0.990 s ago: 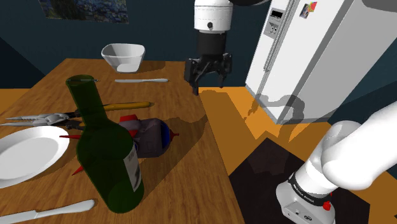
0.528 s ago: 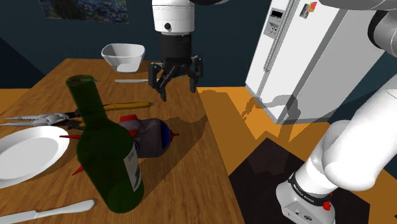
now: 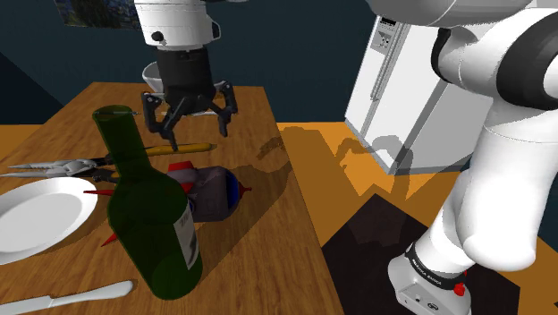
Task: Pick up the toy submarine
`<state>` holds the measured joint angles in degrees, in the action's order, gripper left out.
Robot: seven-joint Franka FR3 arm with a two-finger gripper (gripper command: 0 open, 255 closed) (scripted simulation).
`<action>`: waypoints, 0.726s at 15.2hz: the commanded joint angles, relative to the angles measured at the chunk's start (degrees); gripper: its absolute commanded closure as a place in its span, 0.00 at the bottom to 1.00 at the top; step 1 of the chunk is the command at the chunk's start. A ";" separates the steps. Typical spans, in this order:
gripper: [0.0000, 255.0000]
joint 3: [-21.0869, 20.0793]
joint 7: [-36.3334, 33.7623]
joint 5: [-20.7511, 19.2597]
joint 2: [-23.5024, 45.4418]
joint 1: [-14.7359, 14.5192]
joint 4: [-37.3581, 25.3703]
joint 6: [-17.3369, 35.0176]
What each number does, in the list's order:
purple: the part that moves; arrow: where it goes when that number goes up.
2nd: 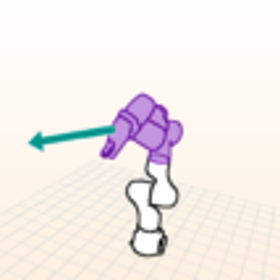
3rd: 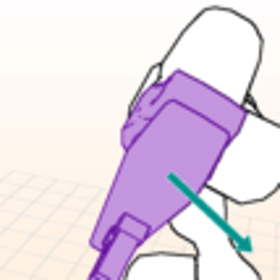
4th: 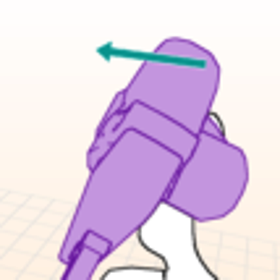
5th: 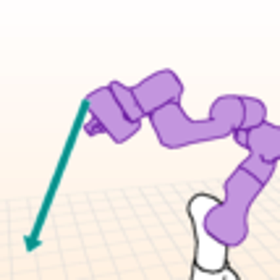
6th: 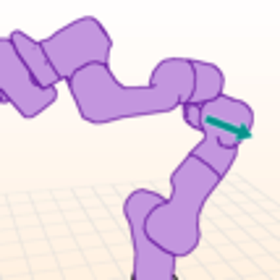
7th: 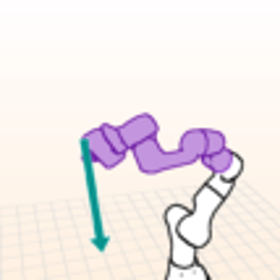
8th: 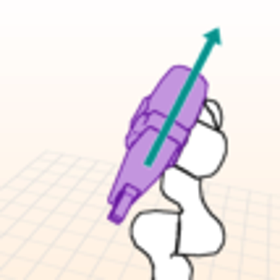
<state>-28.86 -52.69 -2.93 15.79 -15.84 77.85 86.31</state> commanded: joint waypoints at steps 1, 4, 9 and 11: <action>0.00 -0.47 -2.77 -3.18 7.13 -3.53 -8.82 -2.32; 0.00 -0.20 -3.59 -4.36 10.13 -5.37 -12.31 -2.97; 0.00 -0.19 -3.32 -3.83 8.87 -4.29 -6.46 1.63; 0.00 -0.18 -3.24 -3.72 8.60 -4.03 -4.82 2.99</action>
<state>-29.04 -56.00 -6.76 24.69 -20.08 72.04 88.57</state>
